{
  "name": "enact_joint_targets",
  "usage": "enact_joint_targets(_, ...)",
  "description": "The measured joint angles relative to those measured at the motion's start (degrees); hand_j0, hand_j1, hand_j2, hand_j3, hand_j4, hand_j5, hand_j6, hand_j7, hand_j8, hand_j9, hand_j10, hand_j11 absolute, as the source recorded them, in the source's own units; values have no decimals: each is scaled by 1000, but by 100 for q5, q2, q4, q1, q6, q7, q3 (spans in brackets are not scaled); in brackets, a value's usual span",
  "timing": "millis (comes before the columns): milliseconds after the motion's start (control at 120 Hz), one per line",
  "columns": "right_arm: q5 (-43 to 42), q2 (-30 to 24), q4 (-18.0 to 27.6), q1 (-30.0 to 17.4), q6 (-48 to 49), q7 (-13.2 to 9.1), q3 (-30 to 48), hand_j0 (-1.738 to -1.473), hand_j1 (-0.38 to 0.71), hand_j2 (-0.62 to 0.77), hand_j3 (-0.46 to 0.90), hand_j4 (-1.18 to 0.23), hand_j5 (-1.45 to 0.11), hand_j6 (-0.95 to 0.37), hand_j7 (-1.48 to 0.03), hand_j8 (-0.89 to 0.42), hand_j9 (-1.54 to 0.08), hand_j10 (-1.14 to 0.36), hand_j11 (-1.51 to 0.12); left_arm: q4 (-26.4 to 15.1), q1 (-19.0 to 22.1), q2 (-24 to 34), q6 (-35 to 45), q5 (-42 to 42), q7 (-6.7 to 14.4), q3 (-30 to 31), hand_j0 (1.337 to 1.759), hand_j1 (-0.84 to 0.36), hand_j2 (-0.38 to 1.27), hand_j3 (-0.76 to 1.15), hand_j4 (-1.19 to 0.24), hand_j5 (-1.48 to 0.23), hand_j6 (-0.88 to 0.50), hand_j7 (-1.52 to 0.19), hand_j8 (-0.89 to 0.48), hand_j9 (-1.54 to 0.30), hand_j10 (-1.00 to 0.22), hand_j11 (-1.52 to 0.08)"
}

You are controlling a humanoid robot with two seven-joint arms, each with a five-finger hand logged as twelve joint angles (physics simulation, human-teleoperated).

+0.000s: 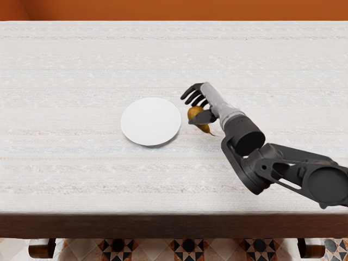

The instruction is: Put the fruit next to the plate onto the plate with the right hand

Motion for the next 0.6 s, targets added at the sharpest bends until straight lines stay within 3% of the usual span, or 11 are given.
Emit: enact_joint_targets(600, -13, 441, -154, 158, 0, 0, 8, -1657, 265, 194, 0, -603, -793, -606, -787, -545, -795, -528, -785, 0, 0, 0, 0, 1, 0, -2, 1658, 349, 0, 0, 0, 0, 0, 0, 0, 0, 0, 0)
